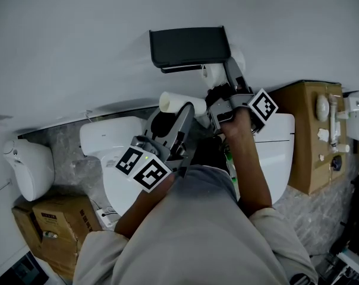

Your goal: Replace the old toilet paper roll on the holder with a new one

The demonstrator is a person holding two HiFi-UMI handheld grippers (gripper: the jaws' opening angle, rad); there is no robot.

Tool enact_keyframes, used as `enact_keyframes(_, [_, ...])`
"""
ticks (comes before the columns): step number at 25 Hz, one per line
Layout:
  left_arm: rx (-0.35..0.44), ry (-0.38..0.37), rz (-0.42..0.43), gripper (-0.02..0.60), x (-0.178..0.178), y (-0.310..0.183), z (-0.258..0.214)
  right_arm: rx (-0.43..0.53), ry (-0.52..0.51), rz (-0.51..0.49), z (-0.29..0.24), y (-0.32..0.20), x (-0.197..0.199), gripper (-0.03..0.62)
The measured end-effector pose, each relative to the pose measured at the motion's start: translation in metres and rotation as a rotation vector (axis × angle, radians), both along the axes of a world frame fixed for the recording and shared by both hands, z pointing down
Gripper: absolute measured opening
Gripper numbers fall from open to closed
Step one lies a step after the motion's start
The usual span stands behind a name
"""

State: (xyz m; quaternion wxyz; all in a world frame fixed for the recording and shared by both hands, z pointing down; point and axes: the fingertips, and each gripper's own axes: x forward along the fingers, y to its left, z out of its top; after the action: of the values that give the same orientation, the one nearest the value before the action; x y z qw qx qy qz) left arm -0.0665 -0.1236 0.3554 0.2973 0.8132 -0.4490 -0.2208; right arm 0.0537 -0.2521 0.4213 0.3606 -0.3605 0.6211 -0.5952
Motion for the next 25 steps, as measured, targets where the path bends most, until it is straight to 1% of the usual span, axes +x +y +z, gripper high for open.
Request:
enact_keyframes(7, [-0.008,0.009,-0.011,0.170,0.004,0.000,0.002,-0.002,-0.015,-0.019,0.003,0.003,-0.007,0.451])
enact_keyframes(12, [-0.011,0.013,-0.026,0.170,0.000,0.004,0.002,-0.003,-0.011,-0.048,0.003,0.007,-0.016,0.449])
enact_keyframes(15, [-0.007,0.009,-0.047,0.170,-0.011,0.009,0.002,0.005,-0.002,-0.073,0.002,0.012,-0.027,0.449])
enact_keyframes(20, [-0.008,0.024,-0.094,0.170,-0.037,0.014,0.001,0.021,0.013,-0.122,0.000,0.020,-0.052,0.449])
enact_keyframes(25, [-0.003,0.031,-0.124,0.170,-0.052,0.016,-0.001,0.040,0.025,-0.165,-0.002,0.024,-0.072,0.449])
